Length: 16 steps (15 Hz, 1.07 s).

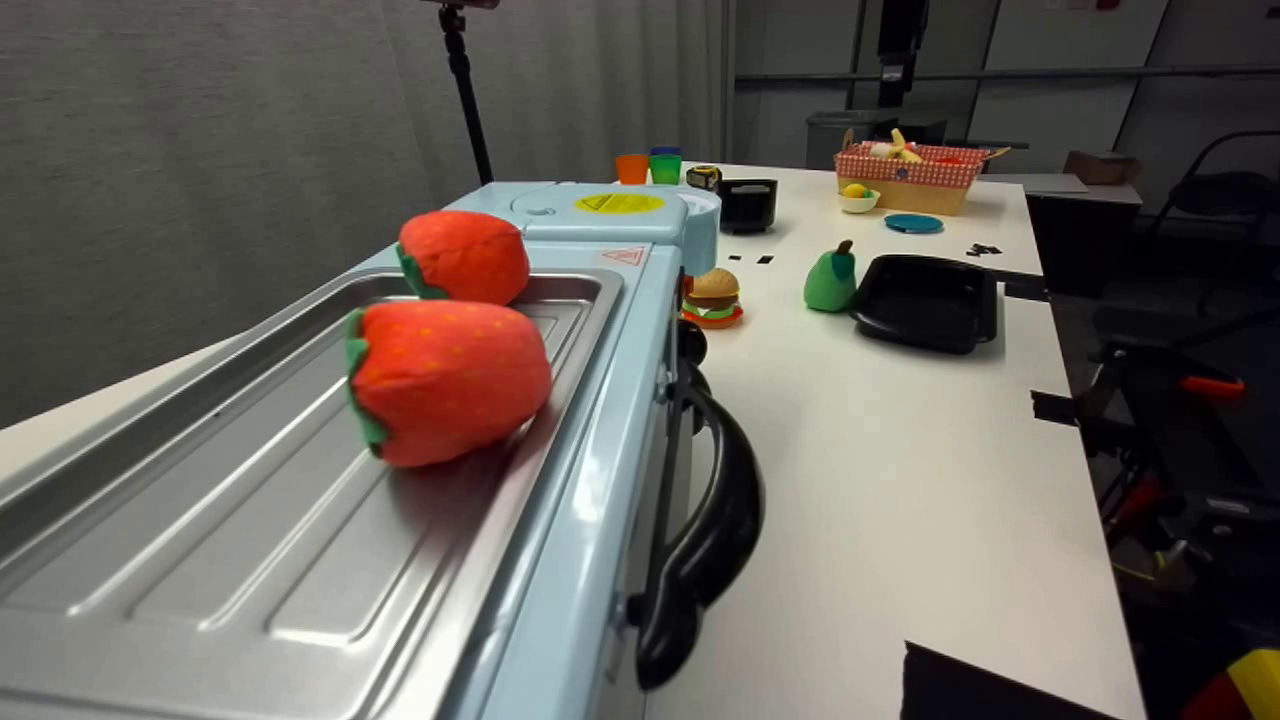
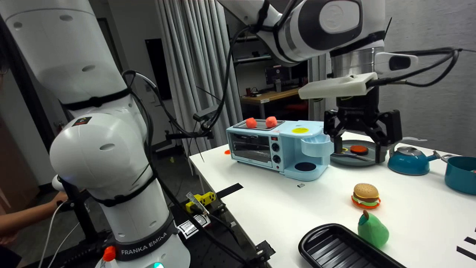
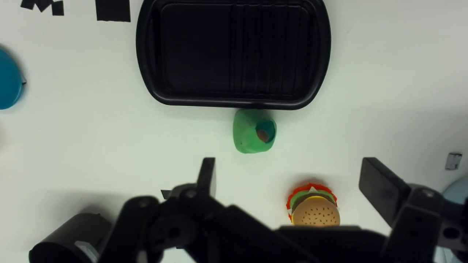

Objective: Put the green pear in the coffeemaker chamber

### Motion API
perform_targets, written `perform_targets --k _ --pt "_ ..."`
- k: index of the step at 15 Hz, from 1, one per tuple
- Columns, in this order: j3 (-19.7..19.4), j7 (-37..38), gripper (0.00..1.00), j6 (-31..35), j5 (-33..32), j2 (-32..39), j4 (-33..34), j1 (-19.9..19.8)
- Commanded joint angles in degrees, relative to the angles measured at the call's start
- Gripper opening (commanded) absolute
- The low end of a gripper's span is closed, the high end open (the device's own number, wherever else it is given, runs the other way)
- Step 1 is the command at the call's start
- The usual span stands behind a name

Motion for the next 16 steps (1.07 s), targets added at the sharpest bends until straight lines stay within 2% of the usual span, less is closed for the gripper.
perform_targets --k 1,10,16 --pt "-0.1 -2.1 1.0 3.0 -0.4 4.4 2.0 -1.0" --pt "0.5 -3.4 1.0 10.6 1.2 11.6 2.4 -1.7" --pt "1.8 -5.5 1.0 13.4 4.8 16.4 4.1 -2.2"
